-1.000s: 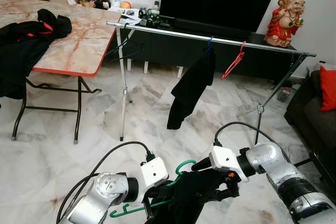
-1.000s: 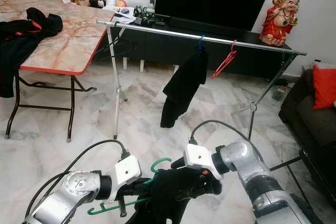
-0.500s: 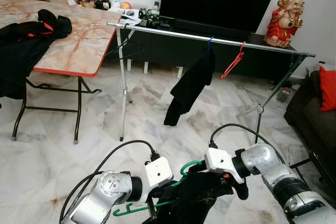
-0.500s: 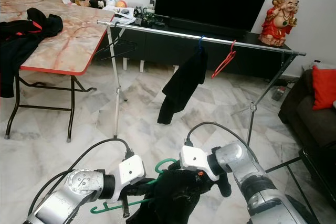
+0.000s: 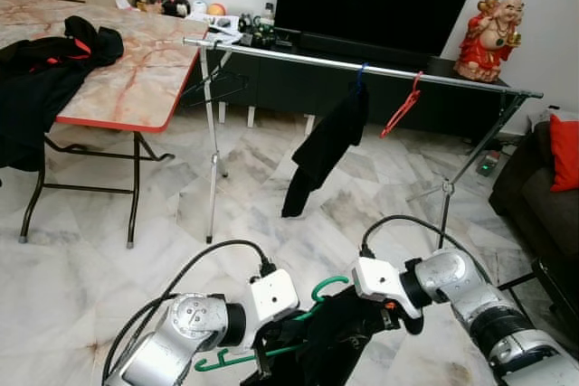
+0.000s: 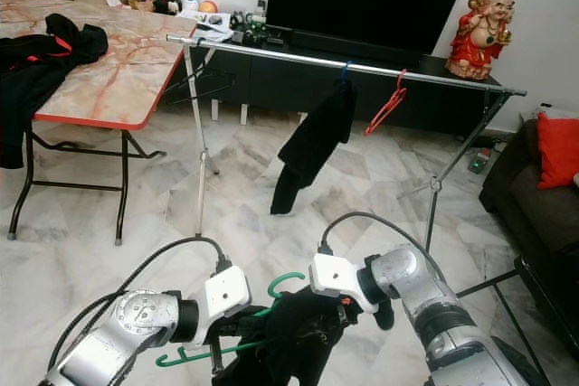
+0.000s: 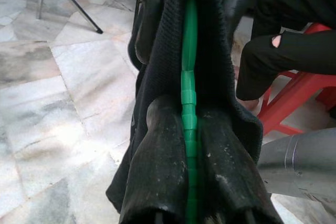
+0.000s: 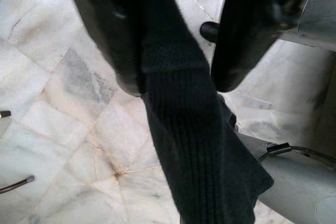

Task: Hang hanger

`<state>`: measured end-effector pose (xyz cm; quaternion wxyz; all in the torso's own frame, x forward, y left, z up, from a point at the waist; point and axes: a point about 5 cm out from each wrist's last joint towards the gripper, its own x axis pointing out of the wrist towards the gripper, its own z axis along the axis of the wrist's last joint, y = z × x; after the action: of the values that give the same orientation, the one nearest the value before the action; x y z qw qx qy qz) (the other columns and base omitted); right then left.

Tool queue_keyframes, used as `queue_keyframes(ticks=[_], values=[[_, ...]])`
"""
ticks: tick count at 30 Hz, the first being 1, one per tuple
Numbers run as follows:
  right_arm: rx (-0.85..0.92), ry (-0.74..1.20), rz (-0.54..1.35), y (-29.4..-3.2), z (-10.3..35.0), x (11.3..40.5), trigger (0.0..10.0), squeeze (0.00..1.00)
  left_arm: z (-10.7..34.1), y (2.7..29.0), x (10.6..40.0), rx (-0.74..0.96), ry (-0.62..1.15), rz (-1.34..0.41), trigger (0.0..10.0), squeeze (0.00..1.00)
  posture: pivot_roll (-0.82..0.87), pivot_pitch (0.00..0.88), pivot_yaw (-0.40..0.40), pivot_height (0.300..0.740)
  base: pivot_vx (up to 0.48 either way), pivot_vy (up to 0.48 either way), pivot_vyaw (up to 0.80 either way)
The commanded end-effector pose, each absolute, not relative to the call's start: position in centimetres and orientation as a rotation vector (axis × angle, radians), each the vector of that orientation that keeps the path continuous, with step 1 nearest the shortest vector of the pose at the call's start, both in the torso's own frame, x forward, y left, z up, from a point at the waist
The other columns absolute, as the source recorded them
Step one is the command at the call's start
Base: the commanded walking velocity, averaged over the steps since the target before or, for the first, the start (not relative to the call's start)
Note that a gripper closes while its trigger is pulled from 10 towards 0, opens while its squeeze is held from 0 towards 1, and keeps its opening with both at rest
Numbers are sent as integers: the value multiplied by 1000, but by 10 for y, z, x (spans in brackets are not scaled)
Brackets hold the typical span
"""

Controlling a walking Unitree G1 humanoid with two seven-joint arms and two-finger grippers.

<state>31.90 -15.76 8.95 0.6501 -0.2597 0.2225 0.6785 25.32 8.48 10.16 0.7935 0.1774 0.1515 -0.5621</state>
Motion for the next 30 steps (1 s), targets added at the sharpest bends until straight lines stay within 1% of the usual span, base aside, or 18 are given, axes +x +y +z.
queue_keyframes(ticks=[1, 20, 23, 30], values=[[-590, 497, 1541, -158, 93, 321, 0, 0, 114, 75, 255, 376, 258, -1235, 10000, 0, 193, 0, -177, 740, 0, 0, 0], [-586, 501, 1562, -156, 91, 319, 0, 0, 115, 74, 258, 383, 251, -1237, 10000, 0, 186, 0, -176, 740, 0, 0, 0], [-572, 483, 1558, -154, 93, 321, 0, 0, 117, 75, 259, 357, 264, -1220, 10000, 0, 187, 0, -177, 740, 0, 0, 0], [-571, 486, 1565, -155, 92, 319, 0, 0, 116, 75, 260, 356, 280, -1221, 10000, 0, 183, 0, -174, 740, 0, 0, 0]])
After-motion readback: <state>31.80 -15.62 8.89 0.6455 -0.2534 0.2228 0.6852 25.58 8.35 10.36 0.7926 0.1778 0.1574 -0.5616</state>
